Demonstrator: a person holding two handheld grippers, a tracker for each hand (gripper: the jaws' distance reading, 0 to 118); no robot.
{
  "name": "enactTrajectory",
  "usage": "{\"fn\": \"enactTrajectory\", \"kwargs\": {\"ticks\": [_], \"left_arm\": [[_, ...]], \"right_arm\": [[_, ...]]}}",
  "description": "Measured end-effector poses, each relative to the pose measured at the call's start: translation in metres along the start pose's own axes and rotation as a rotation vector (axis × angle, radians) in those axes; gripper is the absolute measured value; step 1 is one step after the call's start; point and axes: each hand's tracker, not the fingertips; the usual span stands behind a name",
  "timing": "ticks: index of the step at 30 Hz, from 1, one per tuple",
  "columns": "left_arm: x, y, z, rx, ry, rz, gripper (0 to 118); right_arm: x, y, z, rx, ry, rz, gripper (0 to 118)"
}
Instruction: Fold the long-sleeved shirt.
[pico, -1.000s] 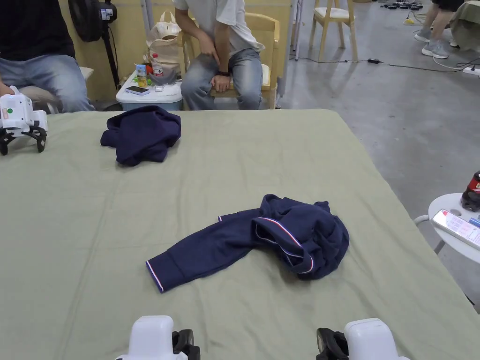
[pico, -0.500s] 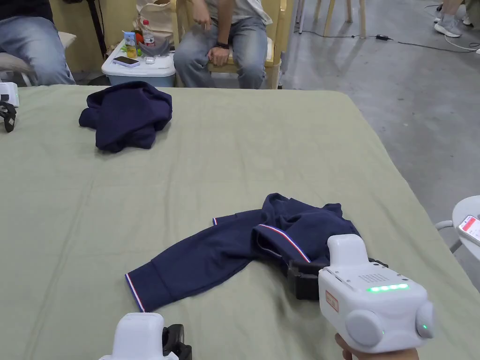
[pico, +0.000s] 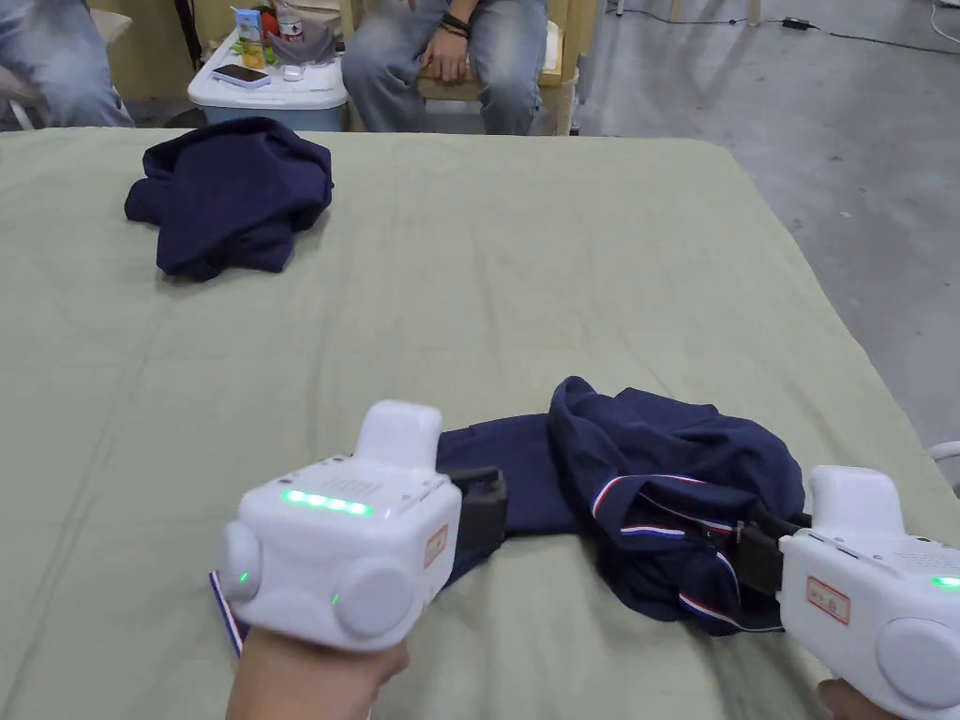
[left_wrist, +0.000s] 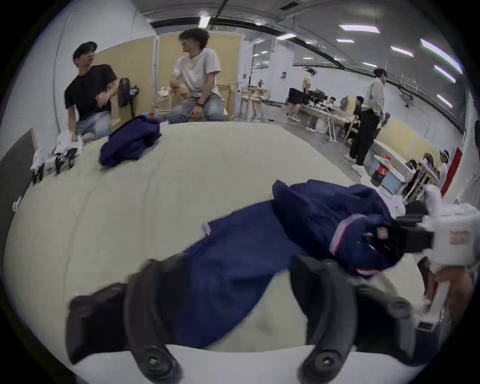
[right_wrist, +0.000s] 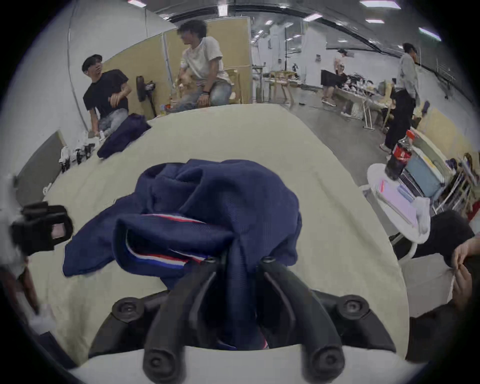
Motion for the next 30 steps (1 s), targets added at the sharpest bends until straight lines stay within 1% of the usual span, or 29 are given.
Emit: {"fn": "enactTrajectory", "kwargs": {"ticks": [1, 2, 4, 5, 6, 7, 8, 9, 10, 11, 12, 13, 14, 16, 18, 19, 21, 24, 28, 30], "left_arm": [[0.002, 0.007, -0.016, 0.003, -0.013, -0.002, 86], [0.003, 0.011, -0.03, 0.0, -0.015, -0.007, 86], [0.008, 0.015, -0.067, -0.056, 0.007, -0.054, 86], [0.008, 0.012, -0.083, -0.114, 0.05, -0.08, 86], [0.005, 0.007, -0.096, -0.181, 0.07, -0.096, 81], [0.004, 0.002, -0.107, -0.257, 0.067, -0.097, 74], [0.003, -0.004, -0.115, -0.308, 0.035, -0.09, 69], [0.008, -0.003, -0.096, -0.133, 0.034, -0.124, 46], [0.006, -0.004, -0.091, -0.149, 0.018, -0.143, 16], [0.009, -0.003, -0.085, -0.177, -0.001, -0.128, 6], [0.013, -0.004, -0.08, -0.164, -0.034, -0.138, 6], [0.021, -0.006, -0.076, -0.163, 0.033, -0.186, 6], [0.019, -0.003, -0.071, -0.175, 0.027, -0.193, 6], [0.021, -0.003, -0.057, -0.166, 0.013, -0.168, 6], [0.018, 0.008, -0.035, -0.114, -0.028, -0.074, 6], [0.016, 0.015, -0.018, -0.092, -0.05, -0.034, 6], [0.015, 0.031, 0.016, -0.044, -0.06, -0.006, 6], [0.016, 0.064, 0.074, 0.054, -0.04, -0.061, 6], [0.008, 0.117, 0.16, 0.196, -0.028, -0.009, 6], [0.008, 0.139, 0.206, 0.263, 0.016, -0.025, 6]], "right_arm": [[0.003, 0.0, -0.001, -0.003, 0.015, -0.032, 22], [0.005, 0.001, -0.003, -0.009, 0.024, -0.047, 22], [0.007, 0.001, -0.006, -0.012, 0.036, -0.046, 22], [0.001, 0.004, 0.0, -0.012, 0.039, -0.034, 22], [0.0, 0.003, -0.002, -0.014, 0.04, -0.023, 22], [0.0, 0.003, -0.003, -0.016, 0.043, -0.017, 21], [0.001, 0.003, -0.004, -0.019, 0.048, -0.014, 22], [0.001, 0.001, -0.005, -0.02, 0.053, -0.015, 21], [0.001, 0.001, -0.005, -0.023, 0.06, -0.014, 21], [0.0, 0.001, -0.005, -0.023, 0.062, -0.01, 21], [-0.003, 0.001, -0.003, -0.019, 0.063, -0.002, 21], [-0.005, 0.002, -0.001, -0.018, 0.059, 0.007, 21], [-0.007, 0.004, 0.002, -0.019, 0.061, 0.013, 21], [-0.009, 0.008, 0.013, -0.009, 0.066, 0.014, 21], [-0.01, 0.015, 0.029, 0.014, 0.077, 0.017, 21], [-0.011, 0.02, 0.039, 0.033, 0.077, 0.016, 21], [-0.012, 0.034, 0.062, 0.084, 0.077, 0.009, 21], [-0.013, 0.061, 0.101, 0.173, 0.086, -0.002, 21], [-0.019, 0.105, 0.163, 0.294, 0.087, 0.022, 20], [-0.025, 0.128, 0.198, 0.362, 0.094, 0.037, 20]]}}
